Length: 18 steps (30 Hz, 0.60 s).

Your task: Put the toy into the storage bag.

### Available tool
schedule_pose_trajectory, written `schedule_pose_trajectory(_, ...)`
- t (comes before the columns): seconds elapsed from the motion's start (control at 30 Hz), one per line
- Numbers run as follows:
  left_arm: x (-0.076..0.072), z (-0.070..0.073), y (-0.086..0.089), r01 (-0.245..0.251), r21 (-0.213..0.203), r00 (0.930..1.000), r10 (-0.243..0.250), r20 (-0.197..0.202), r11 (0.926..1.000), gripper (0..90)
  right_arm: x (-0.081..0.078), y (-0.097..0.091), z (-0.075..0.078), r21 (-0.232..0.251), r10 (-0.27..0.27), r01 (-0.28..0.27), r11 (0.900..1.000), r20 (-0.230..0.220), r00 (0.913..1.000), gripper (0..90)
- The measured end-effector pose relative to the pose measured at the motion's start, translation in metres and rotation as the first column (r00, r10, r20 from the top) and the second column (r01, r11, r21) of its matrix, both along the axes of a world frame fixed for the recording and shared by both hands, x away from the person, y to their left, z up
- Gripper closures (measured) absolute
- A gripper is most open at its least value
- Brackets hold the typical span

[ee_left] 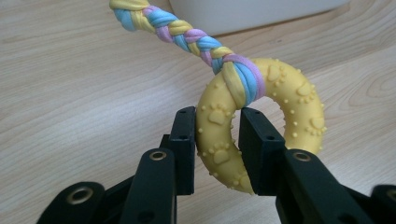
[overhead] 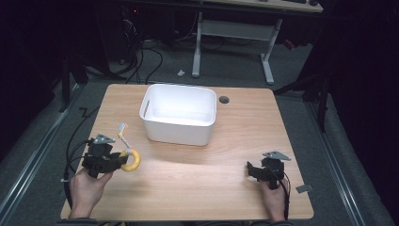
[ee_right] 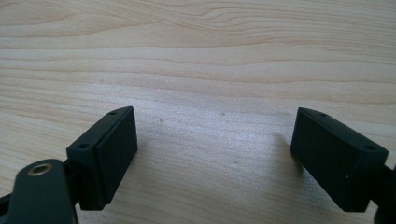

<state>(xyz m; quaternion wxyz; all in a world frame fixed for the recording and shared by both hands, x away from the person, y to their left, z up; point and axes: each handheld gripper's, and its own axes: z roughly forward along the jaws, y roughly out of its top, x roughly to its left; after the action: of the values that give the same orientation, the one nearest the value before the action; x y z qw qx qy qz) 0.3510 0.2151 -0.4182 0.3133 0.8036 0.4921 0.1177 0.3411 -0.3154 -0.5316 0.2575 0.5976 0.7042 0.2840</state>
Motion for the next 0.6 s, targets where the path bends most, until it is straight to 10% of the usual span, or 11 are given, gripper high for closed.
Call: schedule_pose_trajectory(0.6, 0.014, 0.032, -0.006, 0.018, -0.023, 0.9996, -0.018, 0.021, 0.9996, 67.7, 0.000, 0.000, 0.000, 0.000, -0.002, 0.002, 1.0000, -0.001, 1.0000, 14.6)
